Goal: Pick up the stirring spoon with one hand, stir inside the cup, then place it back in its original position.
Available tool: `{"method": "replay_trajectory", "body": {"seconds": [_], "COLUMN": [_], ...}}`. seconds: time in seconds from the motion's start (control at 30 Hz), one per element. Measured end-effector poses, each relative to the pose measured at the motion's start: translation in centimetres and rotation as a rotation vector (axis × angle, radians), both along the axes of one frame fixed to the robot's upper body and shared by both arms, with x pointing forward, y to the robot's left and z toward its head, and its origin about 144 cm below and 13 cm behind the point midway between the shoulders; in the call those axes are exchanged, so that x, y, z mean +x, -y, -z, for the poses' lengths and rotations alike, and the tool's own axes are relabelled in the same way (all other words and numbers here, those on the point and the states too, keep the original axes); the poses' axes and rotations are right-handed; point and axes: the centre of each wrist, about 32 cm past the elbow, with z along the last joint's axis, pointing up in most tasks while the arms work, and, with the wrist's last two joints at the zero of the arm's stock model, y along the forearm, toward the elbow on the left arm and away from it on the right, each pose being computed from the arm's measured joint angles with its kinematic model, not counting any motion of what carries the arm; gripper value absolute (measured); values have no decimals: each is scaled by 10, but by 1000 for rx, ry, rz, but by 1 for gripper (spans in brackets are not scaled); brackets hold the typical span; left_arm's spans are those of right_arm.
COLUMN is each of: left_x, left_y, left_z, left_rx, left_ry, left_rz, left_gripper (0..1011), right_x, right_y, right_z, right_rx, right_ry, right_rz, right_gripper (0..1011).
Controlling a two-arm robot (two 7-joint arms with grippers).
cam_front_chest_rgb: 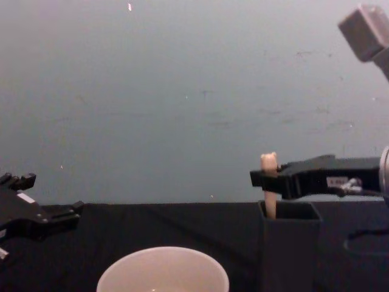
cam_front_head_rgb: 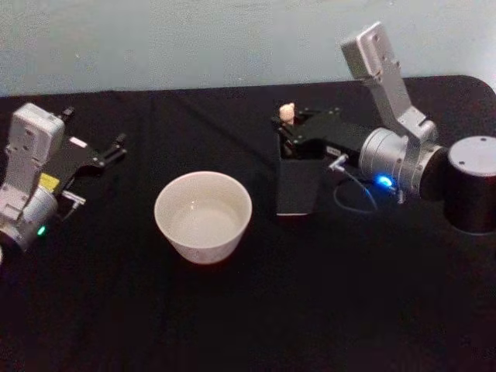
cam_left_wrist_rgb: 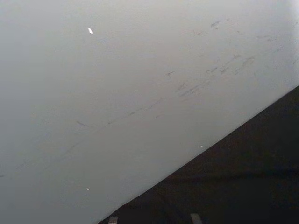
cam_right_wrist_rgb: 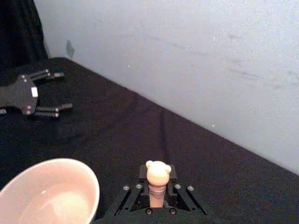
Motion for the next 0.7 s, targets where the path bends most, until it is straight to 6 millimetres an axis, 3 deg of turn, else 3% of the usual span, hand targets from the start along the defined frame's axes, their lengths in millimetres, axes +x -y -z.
{"method": "replay_trajectory", "body": {"seconds": [0.7], "left_x": [0], "left_y": [0], "left_z": [0], "left_rx": [0], "left_ry": [0], "left_rz": [0], "left_gripper": [1001], "right_x": [-6], "right_y": [6], "right_z": [-47], "right_rx": [103], "right_ry": [127], "right_rz": [-32], "right_gripper": [213]}}
